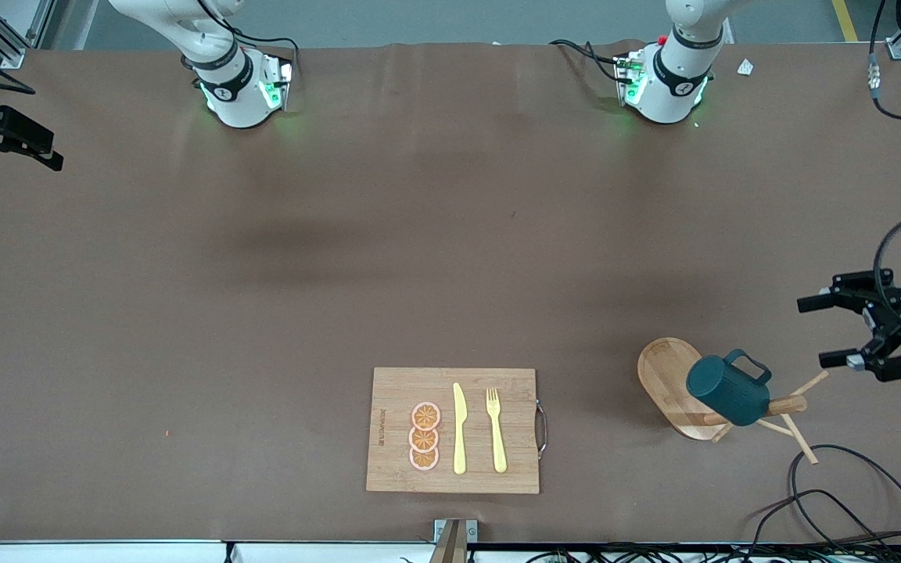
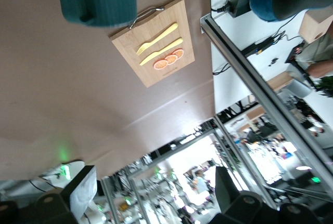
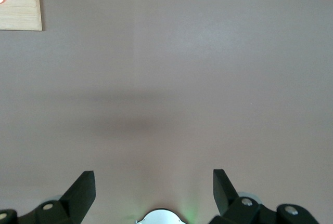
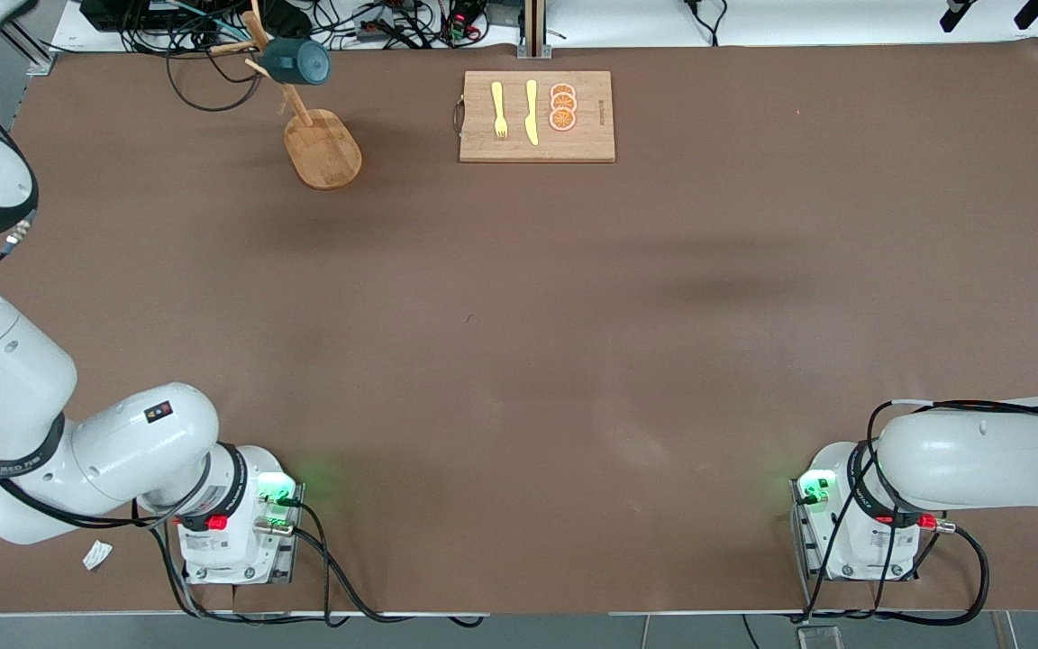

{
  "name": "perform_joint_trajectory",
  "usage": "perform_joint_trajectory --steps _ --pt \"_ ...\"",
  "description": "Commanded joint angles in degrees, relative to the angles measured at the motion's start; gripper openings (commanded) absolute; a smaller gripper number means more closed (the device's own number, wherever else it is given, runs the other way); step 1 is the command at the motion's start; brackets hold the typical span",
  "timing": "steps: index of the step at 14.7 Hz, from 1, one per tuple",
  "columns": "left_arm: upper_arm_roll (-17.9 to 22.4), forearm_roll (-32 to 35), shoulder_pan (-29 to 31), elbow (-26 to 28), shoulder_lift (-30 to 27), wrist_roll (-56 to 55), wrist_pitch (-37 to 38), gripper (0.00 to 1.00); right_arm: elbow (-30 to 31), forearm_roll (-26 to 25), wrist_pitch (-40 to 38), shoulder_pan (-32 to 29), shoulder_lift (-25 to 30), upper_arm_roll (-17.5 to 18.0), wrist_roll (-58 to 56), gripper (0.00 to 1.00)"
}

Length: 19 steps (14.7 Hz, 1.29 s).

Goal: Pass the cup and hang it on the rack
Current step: 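Open the left gripper and pull it back from the mug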

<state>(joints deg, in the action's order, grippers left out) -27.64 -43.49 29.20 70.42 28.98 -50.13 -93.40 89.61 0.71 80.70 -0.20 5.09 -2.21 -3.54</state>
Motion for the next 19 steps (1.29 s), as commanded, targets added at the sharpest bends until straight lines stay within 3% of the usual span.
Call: perform_joint_trajectory --steps 1,6,11,16,19 --pt "-5.21 9.52 -0.11 1.74 -4.98 -1.02 -0.2 1.0 1.53 -0.44 0.34 0.29 1.59 -0.07 0.12 1.0" --pt "-15.51 32.99 -1.85 2.79 -5.17 -0.93 -0.2 1.0 1.53 -0.44 0.52 0.29 1.59 0.02 0.12 1.0" --pt "-15.6 43.46 -6.34 2.88 -4.02 1.95 -0.2 1.0 1.53 -0.44 0.6 0.2 1.58 -0.07 0.12 1.0" --pt "-15.69 54.18 -6.0 2.62 -4.81 13.8 4.36 1.0 1.53 -0.44 0.69 0.2 1.5 -0.07 0.12 1.0" --pt "-15.61 56.58 -5.47 2.35 -6.3 20.84 5.69 1.0 1.53 -0.44 0.6 0.2 1.59 -0.07 0.12 1.0"
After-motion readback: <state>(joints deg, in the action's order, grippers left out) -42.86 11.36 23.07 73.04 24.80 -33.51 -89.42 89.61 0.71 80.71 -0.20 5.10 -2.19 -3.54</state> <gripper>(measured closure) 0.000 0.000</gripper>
